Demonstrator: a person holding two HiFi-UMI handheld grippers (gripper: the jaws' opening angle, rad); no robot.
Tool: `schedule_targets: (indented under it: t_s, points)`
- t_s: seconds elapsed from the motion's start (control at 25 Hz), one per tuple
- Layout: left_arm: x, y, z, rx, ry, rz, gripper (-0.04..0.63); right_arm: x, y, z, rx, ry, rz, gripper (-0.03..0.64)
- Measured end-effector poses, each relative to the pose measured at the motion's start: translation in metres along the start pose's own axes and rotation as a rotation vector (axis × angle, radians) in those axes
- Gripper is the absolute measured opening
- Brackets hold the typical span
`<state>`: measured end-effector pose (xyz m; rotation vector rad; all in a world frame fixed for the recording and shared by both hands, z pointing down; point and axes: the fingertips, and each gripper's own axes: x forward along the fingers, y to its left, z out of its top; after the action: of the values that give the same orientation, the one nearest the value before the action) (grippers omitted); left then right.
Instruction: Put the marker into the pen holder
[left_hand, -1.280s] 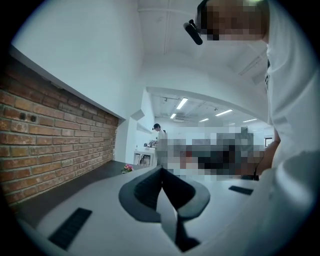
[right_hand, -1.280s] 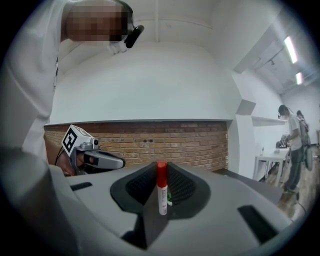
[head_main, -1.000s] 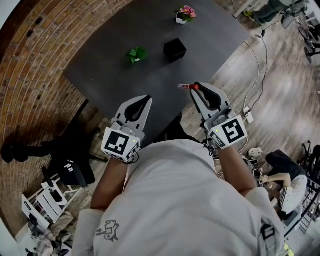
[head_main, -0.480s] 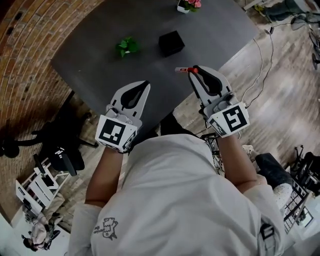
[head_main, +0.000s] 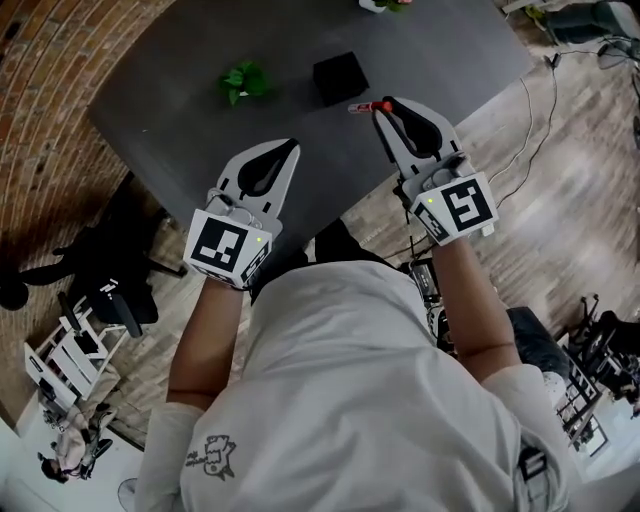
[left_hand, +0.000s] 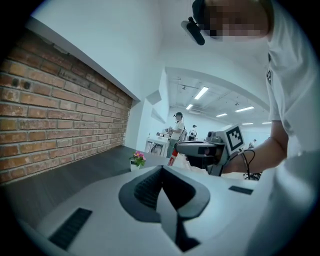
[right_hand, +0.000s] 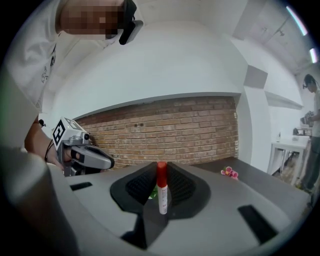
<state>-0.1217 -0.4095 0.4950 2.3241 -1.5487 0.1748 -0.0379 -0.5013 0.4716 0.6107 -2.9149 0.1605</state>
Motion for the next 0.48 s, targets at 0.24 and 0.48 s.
schedule_targets:
  t_s: [0.24,0.48]
  points:
    - [0.018,0.012,-0.004,-0.015,-0.009,0.008,0.011,0.027,-0.017,-0.016,-0.013,0.025,0.019,0.067]
    - [0.032,0.023,-0.012,-0.005,0.003,0.011,0.011,0.054,-0.028,-0.040,-0.020,0.055,0.029,0.067]
